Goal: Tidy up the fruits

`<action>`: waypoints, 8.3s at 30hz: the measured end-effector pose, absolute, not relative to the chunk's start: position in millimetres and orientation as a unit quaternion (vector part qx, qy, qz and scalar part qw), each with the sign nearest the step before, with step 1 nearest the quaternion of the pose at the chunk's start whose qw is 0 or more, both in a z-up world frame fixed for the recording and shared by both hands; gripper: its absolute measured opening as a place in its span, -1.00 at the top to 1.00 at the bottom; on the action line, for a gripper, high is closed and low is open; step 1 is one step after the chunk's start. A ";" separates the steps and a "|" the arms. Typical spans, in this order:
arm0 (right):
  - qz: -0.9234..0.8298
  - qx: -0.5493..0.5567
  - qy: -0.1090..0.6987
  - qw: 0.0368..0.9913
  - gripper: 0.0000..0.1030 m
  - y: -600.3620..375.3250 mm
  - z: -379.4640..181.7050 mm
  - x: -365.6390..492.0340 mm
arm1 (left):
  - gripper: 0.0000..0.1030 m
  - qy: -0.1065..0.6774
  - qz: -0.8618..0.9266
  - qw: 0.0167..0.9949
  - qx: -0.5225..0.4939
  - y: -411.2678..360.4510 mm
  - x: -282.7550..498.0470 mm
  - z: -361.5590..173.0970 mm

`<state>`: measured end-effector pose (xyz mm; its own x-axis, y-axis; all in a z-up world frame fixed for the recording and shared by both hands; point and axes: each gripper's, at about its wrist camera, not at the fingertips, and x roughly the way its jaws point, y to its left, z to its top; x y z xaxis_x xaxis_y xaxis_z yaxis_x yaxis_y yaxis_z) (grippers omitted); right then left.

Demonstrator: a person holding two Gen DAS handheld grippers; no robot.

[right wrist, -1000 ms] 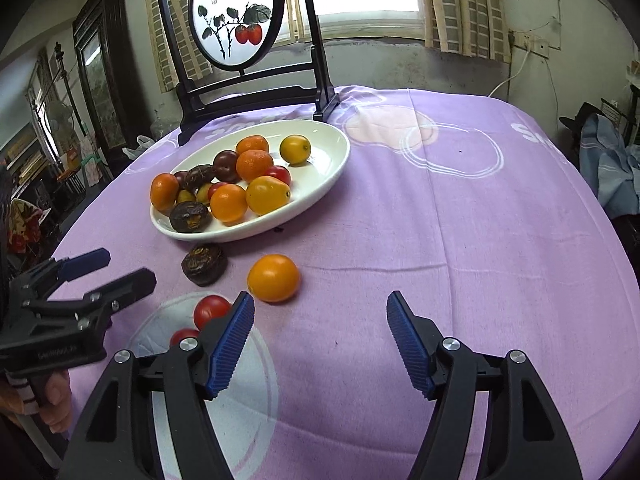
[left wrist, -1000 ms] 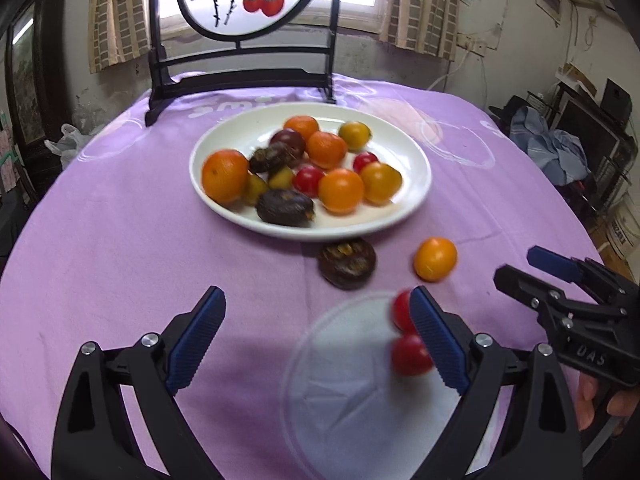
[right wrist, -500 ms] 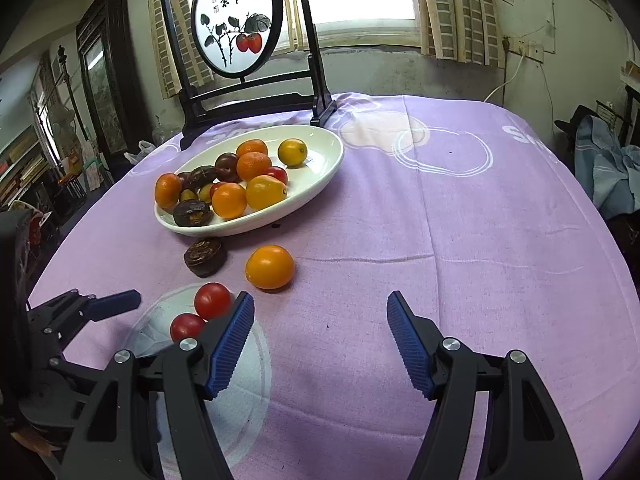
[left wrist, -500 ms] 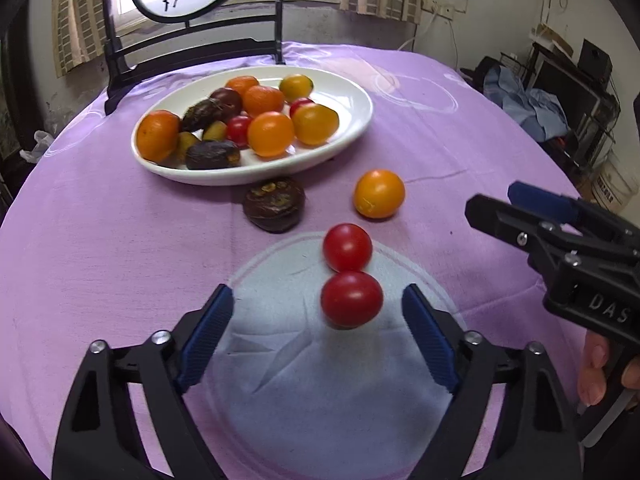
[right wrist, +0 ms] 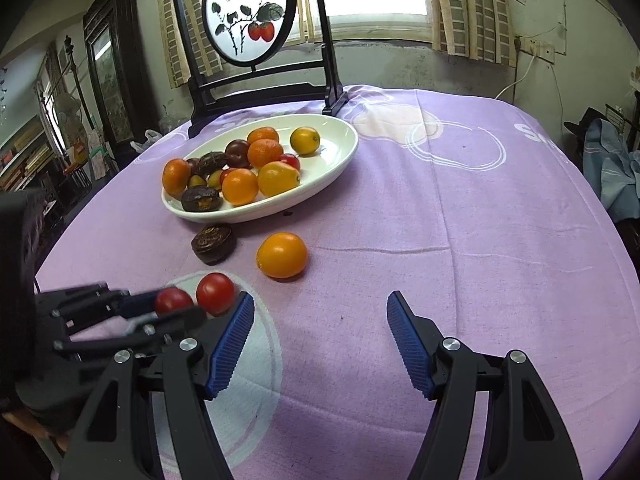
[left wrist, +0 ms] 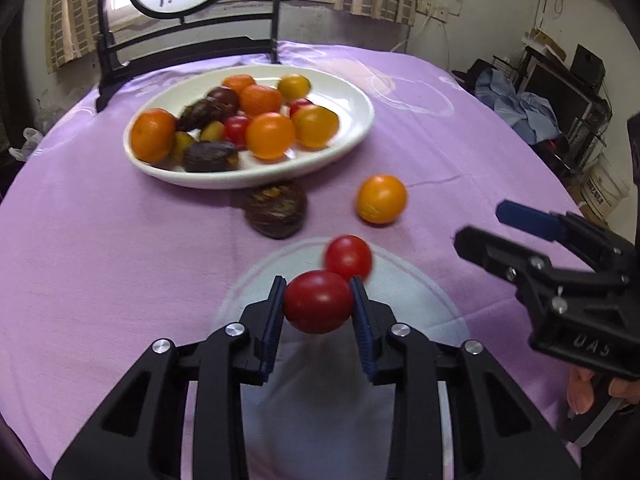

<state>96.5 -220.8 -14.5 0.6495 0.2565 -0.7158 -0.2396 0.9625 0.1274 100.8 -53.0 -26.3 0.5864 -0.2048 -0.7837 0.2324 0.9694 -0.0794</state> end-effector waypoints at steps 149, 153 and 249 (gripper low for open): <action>0.140 -0.018 0.398 0.906 0.23 -198.3 -3.3 110.0 | -0.80 0.448 -0.022 0.894 -0.008 -17.3 126.7 -32.9; 0.140 -0.008 0.395 0.908 0.23 -205.3 0.4 106.9 | -0.77 0.467 -0.035 0.883 -0.014 -31.7 135.1 -36.2; 0.110 -0.019 0.390 0.914 -0.86 -198.9 -11.9 66.8 | -0.90 0.404 0.015 0.915 -0.007 -8.9 90.1 5.0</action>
